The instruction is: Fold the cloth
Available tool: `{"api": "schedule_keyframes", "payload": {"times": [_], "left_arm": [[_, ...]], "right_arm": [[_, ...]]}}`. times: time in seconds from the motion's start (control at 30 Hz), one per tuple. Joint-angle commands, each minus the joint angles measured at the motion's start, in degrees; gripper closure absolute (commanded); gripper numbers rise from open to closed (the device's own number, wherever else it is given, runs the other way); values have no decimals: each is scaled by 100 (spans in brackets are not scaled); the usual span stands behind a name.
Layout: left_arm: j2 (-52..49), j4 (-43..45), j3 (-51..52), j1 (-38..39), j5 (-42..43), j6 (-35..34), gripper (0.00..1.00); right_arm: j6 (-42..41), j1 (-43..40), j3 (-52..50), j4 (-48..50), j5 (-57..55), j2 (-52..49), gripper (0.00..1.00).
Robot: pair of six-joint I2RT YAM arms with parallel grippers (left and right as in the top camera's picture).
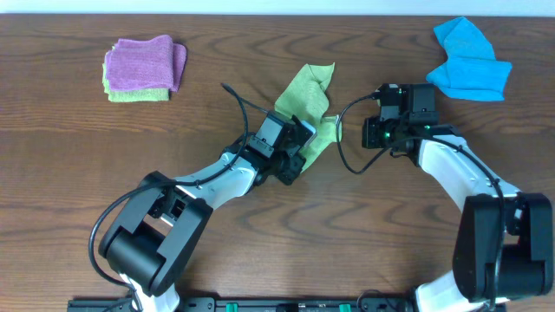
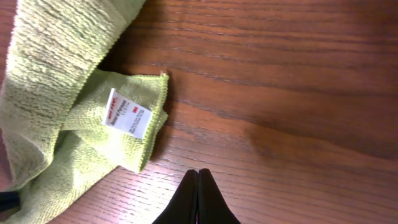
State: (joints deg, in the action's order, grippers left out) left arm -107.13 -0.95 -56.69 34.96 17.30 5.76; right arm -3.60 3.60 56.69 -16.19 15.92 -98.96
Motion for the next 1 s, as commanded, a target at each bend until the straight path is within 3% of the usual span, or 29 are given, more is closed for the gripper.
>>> {"api": "schedule_keyframes", "payload": {"times": [0.0, 0.37, 0.57, 0.97], "left_arm": [[-46, -208, 28, 4, -398, -57, 94], [-540, -398, 28, 4, -446, -111, 94], [-535, -922, 28, -13, -1132, -337, 94], [-385, -2175, 28, 0, -1032, -1493, 94]], "right_arm": [[92, -31, 103, 11, 308, 116, 98], [125, -20, 103, -57, 841, 131, 98], [374, 48, 103, -372, 857, 238, 99], [455, 149, 103, -577, 828, 813, 98]]}}
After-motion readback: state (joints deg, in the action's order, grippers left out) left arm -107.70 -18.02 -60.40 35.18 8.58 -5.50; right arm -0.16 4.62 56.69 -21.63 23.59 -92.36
